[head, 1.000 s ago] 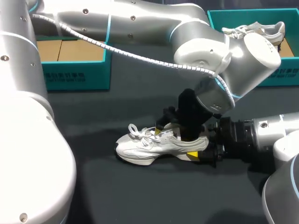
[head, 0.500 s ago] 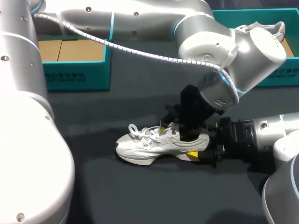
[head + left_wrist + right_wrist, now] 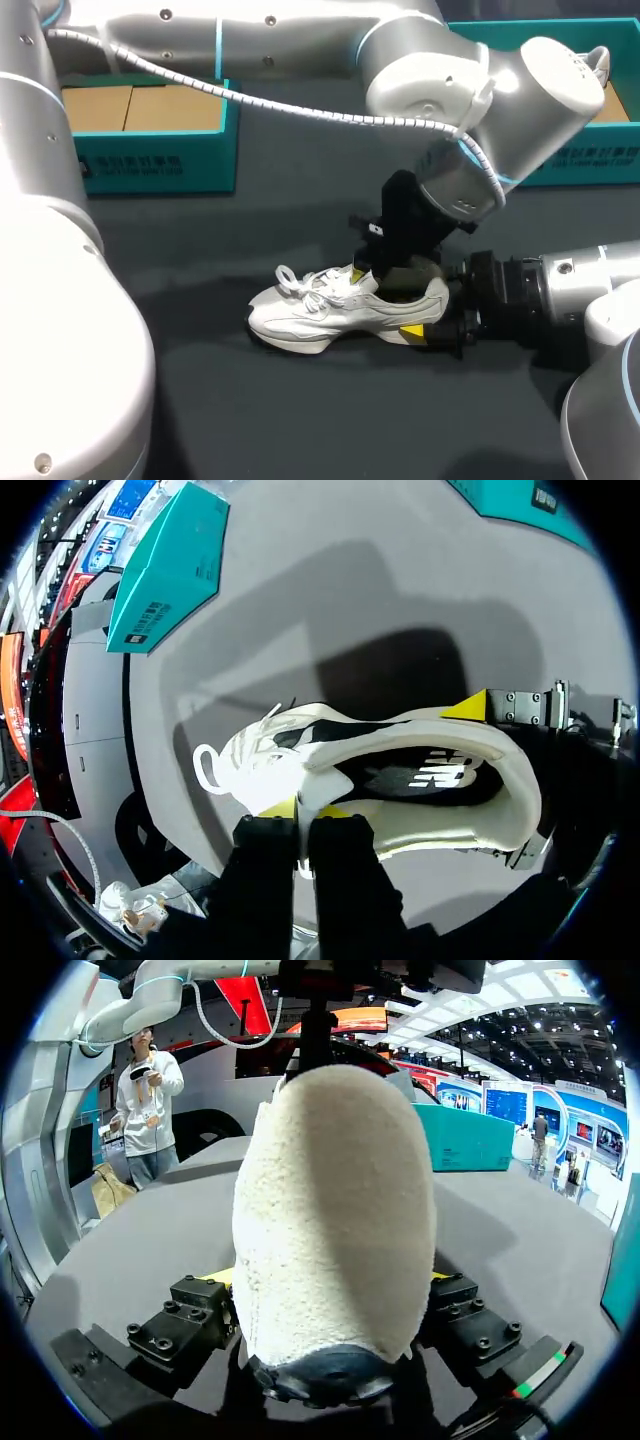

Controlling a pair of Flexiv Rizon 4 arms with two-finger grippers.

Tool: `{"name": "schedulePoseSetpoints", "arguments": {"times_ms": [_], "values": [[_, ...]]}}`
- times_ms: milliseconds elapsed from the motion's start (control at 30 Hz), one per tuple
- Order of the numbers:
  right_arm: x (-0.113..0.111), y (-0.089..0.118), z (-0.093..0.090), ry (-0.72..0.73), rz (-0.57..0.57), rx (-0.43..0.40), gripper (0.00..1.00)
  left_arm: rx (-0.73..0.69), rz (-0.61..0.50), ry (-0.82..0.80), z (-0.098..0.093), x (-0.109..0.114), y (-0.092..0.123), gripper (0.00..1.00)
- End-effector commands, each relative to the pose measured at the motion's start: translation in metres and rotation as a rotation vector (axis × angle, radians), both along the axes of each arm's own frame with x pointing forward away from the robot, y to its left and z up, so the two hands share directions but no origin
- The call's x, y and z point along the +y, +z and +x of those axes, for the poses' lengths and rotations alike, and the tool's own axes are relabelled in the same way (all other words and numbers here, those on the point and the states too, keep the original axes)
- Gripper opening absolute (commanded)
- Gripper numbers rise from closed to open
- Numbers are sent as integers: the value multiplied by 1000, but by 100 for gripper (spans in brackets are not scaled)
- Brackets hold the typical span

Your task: Take the shoe out of the shoebox, open the shoe tongue, remove and reinsert the insole, then place the shoe into the shoebox

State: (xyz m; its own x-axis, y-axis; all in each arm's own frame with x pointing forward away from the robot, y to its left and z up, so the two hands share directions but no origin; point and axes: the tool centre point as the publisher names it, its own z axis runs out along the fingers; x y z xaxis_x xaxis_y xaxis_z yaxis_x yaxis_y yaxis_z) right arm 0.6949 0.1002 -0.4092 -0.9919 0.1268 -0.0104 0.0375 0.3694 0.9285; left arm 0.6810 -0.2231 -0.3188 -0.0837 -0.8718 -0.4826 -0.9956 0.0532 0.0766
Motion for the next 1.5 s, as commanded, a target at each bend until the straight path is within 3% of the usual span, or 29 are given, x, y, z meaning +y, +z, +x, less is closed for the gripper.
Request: {"name": "schedulePoseSetpoints", "arguments": {"times_ms": [33,367,667,800,867,900,1033,1200,1333,1500], "values": [[0,1,0,-2,-4,0,0,-100,-119,214,-2,23,15,0],[0,1,0,-2,-4,0,0,-43,-349,241,5,59,33,0],[0,1,0,-2,-4,0,0,-5,-468,233,5,89,28,0],[0,1,0,-2,-4,0,0,-2,-480,222,5,98,19,0],[0,1,0,-2,-4,0,0,0,-481,221,5,100,13,13],[0,1,0,-2,-4,0,0,2,-476,221,5,101,10,13],[0,1,0,-2,-4,0,0,8,-470,224,5,104,-1,13],[0,1,0,-2,-4,0,0,7,-458,223,4,109,-14,0],[0,1,0,-2,-4,0,0,11,-451,220,4,116,-21,0],[0,1,0,-2,-4,0,0,14,-441,221,5,122,-29,14]]}}
